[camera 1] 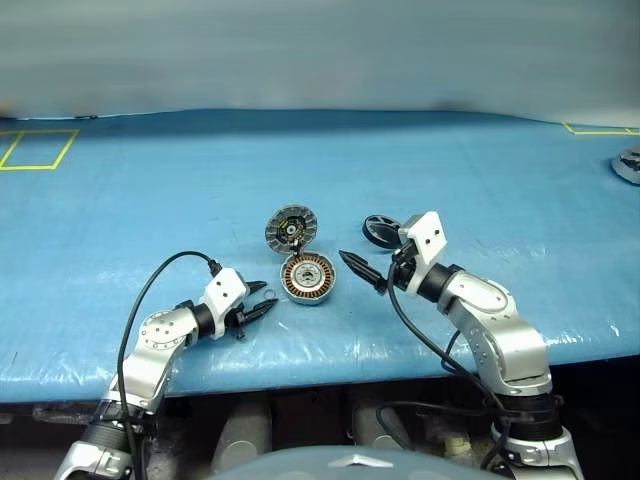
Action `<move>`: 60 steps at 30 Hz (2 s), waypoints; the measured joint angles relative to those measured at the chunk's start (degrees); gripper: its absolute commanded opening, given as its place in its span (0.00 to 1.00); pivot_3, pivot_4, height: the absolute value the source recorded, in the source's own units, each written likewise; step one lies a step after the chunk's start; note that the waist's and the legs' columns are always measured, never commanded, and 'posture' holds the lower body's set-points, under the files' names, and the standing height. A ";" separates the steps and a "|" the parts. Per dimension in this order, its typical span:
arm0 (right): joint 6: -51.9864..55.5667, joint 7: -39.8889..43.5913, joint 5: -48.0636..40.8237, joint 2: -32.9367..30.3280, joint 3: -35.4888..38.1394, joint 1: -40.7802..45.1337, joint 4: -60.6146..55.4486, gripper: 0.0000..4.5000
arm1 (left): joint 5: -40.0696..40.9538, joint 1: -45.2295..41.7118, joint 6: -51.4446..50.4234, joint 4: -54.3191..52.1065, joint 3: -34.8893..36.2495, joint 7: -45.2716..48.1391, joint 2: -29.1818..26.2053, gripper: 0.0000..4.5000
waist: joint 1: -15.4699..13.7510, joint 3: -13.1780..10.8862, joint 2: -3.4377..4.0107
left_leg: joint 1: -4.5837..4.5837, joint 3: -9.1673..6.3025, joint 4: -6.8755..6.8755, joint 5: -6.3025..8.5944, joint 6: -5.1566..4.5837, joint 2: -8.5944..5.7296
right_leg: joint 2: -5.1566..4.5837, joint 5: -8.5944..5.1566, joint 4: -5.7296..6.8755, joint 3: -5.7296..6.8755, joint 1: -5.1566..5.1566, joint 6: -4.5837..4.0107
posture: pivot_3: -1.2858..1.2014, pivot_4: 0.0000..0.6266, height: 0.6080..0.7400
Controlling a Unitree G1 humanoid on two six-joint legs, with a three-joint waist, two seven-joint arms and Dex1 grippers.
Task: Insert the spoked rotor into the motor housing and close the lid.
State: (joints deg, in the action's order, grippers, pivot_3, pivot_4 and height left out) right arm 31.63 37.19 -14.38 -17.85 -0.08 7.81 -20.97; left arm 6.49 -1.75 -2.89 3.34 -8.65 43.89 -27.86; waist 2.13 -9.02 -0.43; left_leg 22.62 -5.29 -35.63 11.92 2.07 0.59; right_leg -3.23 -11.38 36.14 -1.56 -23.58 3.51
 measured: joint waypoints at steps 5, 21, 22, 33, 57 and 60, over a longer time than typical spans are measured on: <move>-0.61 0.23 -0.62 -0.71 -0.61 -0.04 1.44 1.00 | -0.59 -0.19 0.01 0.08 0.00 -0.51 0.00 0.14 | 0.01 0.01 0.01 | -0.02 0.02 -0.01 0.00 0.00 0.00 | -0.01 0.00 0.00 0.00 0.01 0.00 | 0.52 0.24 1.00; -7.56 9.11 -7.20 -5.49 0.63 -4.61 7.18 1.00 | 15.45 1.57 -4.63 -4.22 7.81 3.68 3.52 0.14 | -0.08 -0.08 -0.09 | 0.19 0.04 0.00 0.01 0.00 -0.01 | -0.03 0.00 -0.08 0.00 -0.11 0.00 | 0.52 0.24 1.00; -7.80 9.16 -7.17 -5.85 0.62 -4.71 7.52 1.00 | 16.58 1.57 -5.36 -5.02 7.85 4.42 3.45 0.14 | -0.08 -0.08 -0.09 | 0.19 0.05 0.00 0.01 -0.01 -0.01 | -0.03 0.00 -0.08 0.00 -0.11 0.00 | 0.52 0.24 1.00; -10.46 10.15 -7.49 -6.48 -0.55 -7.54 7.77 1.00 | 16.49 -2.74 -9.07 -6.02 5.37 8.86 1.19 0.14 | -0.22 -0.11 -0.13 | 0.20 0.05 -0.04 0.01 -0.01 -0.01 | -0.02 0.00 -0.09 0.00 -0.10 0.01 | 0.52 0.24 1.00; -11.11 8.73 -8.52 -6.72 -1.68 -12.58 5.09 1.00 | 7.57 -17.10 -7.65 6.21 -4.61 13.58 4.47 0.14 | -0.39 -0.14 -0.16 | 0.24 0.05 -0.05 0.03 -0.05 -0.03 | -0.01 0.02 -0.11 0.00 -0.09 0.04 | 0.52 0.24 1.00; -11.19 8.70 -8.51 -6.72 -1.68 -12.57 5.09 1.00 | 7.37 -17.27 -7.55 6.83 -4.61 13.62 4.99 0.14 | -0.45 -0.14 -0.16 | 0.24 0.05 -0.05 0.03 -0.05 -0.03 | -0.01 0.02 -0.11 0.00 -0.09 0.04 | 0.52 0.24 1.00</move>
State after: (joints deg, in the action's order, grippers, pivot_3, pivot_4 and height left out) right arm 20.44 45.89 -22.89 -24.57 -1.76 -4.76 -15.88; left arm 13.85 -19.02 -10.44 10.17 -13.26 57.51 -22.87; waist 1.68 -9.15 -0.59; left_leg 22.87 -5.24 -35.68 11.95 2.02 0.56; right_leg -3.24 -11.36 36.03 -1.56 -23.67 3.55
